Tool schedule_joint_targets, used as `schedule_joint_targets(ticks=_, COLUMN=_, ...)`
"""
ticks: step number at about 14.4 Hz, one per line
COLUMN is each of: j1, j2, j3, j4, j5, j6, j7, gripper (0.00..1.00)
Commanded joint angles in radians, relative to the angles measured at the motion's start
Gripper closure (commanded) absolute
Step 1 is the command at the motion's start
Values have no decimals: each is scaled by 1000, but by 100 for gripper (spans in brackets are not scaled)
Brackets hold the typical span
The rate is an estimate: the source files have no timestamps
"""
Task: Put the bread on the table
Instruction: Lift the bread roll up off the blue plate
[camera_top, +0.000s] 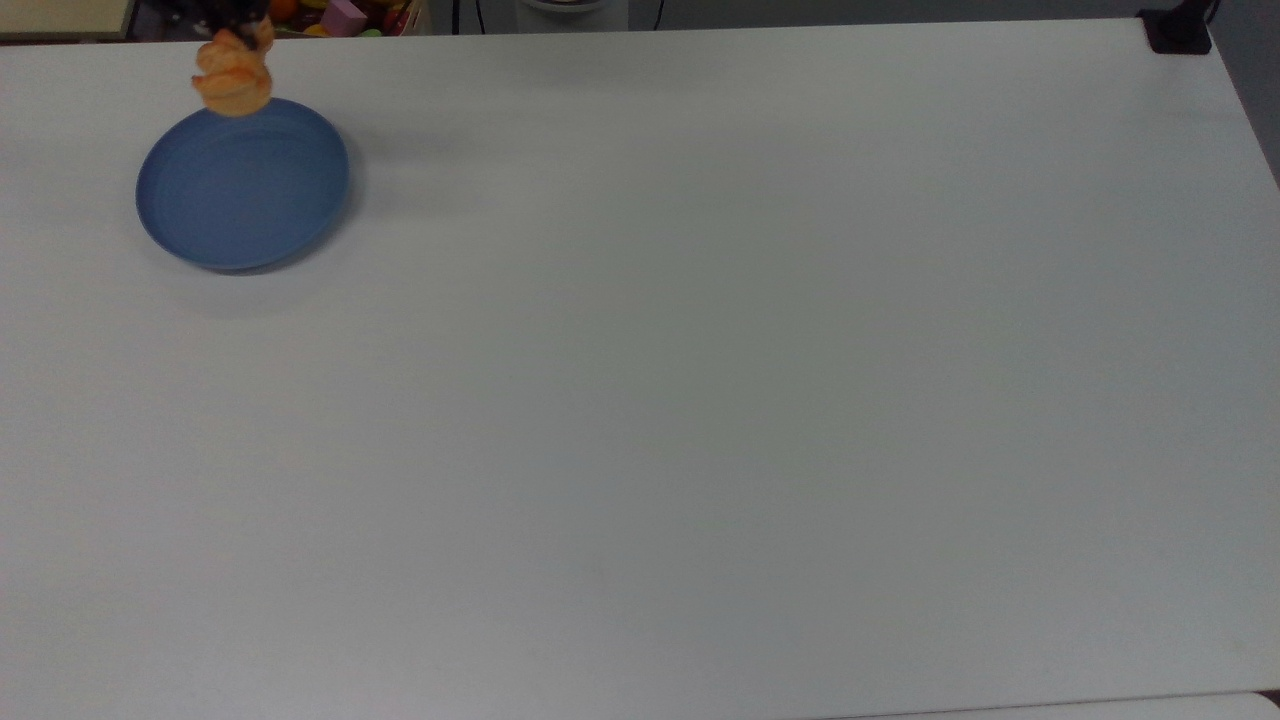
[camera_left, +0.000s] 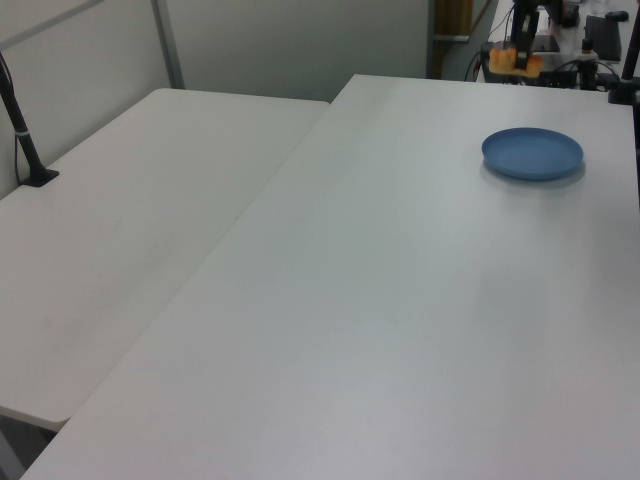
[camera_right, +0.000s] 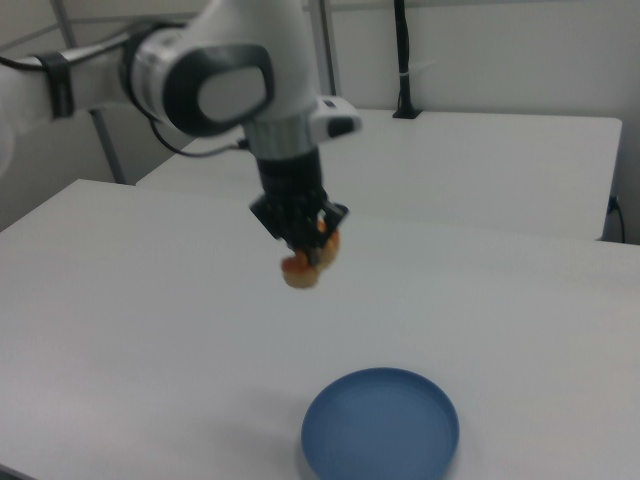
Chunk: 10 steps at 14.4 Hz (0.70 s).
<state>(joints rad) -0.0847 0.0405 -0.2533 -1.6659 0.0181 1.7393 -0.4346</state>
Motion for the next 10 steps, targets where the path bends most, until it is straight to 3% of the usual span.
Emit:
schedule_joint_targets(ticks=1, j1=-1, j2=-30, j3=83, j4=70, j5=11, j6=-115, j7=94, gripper=100)
schedule_joint_targets(ticks=7, j1=23, j2=-50, j3=250, j4=100, j5=11, j6=-164, j7=301, gripper=100)
schedule_joint_targets(ticks=10, j1=72, j2=-47, j3=305, j4=84, j5=11, j6=-159, j7=365, gripper=100)
